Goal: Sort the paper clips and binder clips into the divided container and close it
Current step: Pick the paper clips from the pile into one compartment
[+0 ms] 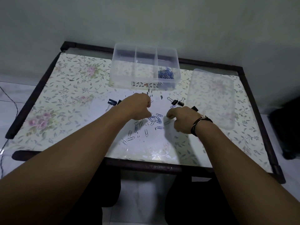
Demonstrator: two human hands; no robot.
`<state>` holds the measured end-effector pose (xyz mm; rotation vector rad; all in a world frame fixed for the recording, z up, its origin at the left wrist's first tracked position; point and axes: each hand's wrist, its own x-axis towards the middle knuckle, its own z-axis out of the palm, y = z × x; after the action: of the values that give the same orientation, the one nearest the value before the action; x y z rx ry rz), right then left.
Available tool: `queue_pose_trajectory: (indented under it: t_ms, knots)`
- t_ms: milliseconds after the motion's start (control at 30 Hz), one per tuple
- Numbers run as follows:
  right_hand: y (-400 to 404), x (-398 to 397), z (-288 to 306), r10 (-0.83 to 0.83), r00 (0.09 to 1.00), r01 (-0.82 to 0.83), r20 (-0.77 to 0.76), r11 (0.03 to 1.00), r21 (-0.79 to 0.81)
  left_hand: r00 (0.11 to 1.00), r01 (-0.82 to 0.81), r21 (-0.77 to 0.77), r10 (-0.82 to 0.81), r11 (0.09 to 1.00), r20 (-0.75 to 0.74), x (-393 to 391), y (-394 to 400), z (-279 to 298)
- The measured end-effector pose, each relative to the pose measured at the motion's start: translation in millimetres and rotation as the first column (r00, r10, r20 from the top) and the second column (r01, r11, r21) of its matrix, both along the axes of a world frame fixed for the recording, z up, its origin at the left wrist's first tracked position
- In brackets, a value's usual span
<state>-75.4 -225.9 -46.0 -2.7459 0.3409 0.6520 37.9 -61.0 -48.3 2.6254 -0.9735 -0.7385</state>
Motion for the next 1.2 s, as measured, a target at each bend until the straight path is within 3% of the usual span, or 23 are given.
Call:
queue_pose_trajectory:
  t_ms: [133,267,433,600,733,867,1100,1200]
  knots:
    - [5.6,1.1,-0.6,0.000,1.000,0.001,-0.005,0.992,0.123,1.000,0.010,-0.004,-0.010,1.000,0.004,-0.6,-1.1,-1.9]
    - [-16.1,10.8,-6.2,-0.132,0.985,0.133,0.109,0.991,0.003,1.000,0.013,-0.008,-0.013,1.000,-0.003,-0.7,-1.8,-3.3]
    - [-4.9,17.5,-13.6,-0.085,0.994,0.085,0.071,0.996,0.003,1.000,0.014,-0.002,-0.014,1.000,0.000,0.2,-3.7,-4.8]
    - [23.5,23.2,-23.0,0.067,0.992,-0.063,0.108,0.997,-0.039,1.000,0.013,0.019,-0.014,1.000,0.026,2.3,-3.7,-7.1]
    - [7.0,23.2,-17.2,-0.022,0.988,0.035,0.154,0.996,-0.078,0.999,0.015,0.029,-0.016,0.999,0.035,2.8,-1.7,-7.1]
    - [-3.2,18.3,-18.6,-0.042,0.995,0.052,0.091,0.993,-0.107,0.999,0.018,0.028,-0.019,0.999,0.041,2.6,-1.0,-6.4]
    - [23.9,19.2,-21.5,0.026,0.994,-0.040,0.110,0.992,0.124,0.999,0.014,0.046,-0.016,0.999,0.041,2.9,-1.7,-7.1]
    - [9.3,9.4,-11.4,-0.187,0.956,0.139,0.226,0.967,0.212,1.000,0.017,0.036,-0.018,0.999,0.022,1.6,-2.1,-6.6]
